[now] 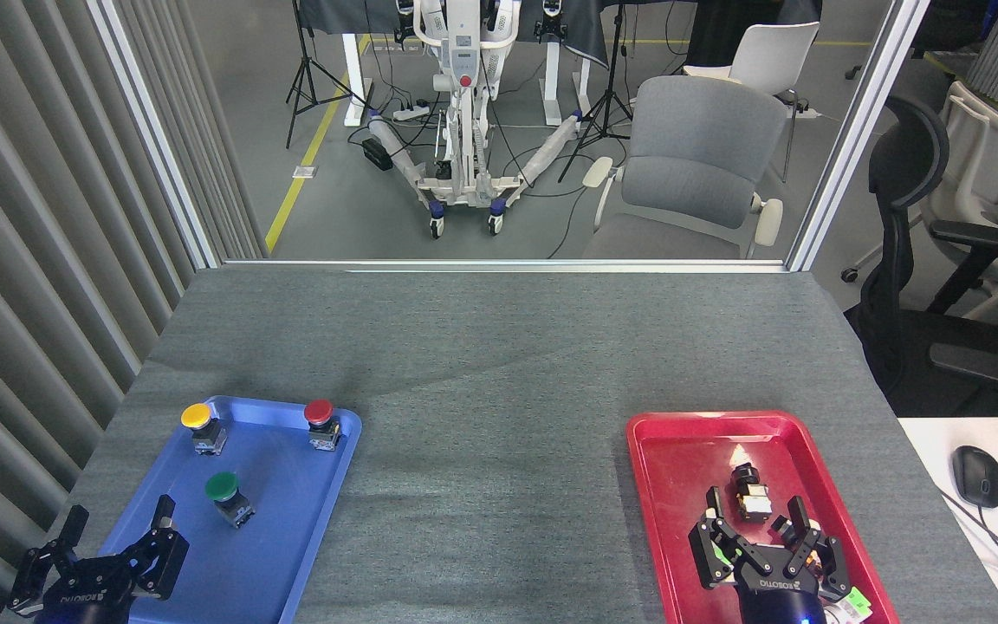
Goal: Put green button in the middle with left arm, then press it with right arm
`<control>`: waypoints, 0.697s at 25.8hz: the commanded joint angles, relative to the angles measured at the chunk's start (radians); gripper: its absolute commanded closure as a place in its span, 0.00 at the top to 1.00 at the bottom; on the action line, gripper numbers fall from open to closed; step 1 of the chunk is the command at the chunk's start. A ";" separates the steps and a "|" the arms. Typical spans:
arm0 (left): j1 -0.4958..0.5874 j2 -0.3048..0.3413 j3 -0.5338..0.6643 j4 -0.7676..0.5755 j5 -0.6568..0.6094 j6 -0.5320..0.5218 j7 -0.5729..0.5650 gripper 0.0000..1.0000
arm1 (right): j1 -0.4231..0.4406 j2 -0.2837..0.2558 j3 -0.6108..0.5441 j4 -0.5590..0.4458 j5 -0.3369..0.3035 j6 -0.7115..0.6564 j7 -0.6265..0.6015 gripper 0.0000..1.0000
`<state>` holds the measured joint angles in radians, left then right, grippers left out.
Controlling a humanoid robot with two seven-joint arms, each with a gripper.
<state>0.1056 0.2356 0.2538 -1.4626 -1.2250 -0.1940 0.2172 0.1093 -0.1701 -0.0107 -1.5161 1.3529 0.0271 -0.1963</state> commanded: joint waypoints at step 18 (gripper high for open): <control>0.002 0.008 -0.001 0.019 0.005 -0.028 0.028 0.99 | -0.014 -0.012 -0.002 0.013 -0.002 -0.038 -0.003 1.00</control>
<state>0.1074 0.2437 0.2531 -1.4475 -1.2192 -0.2219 0.2454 0.0948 -0.1839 -0.0113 -1.5029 1.3526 0.0017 -0.1997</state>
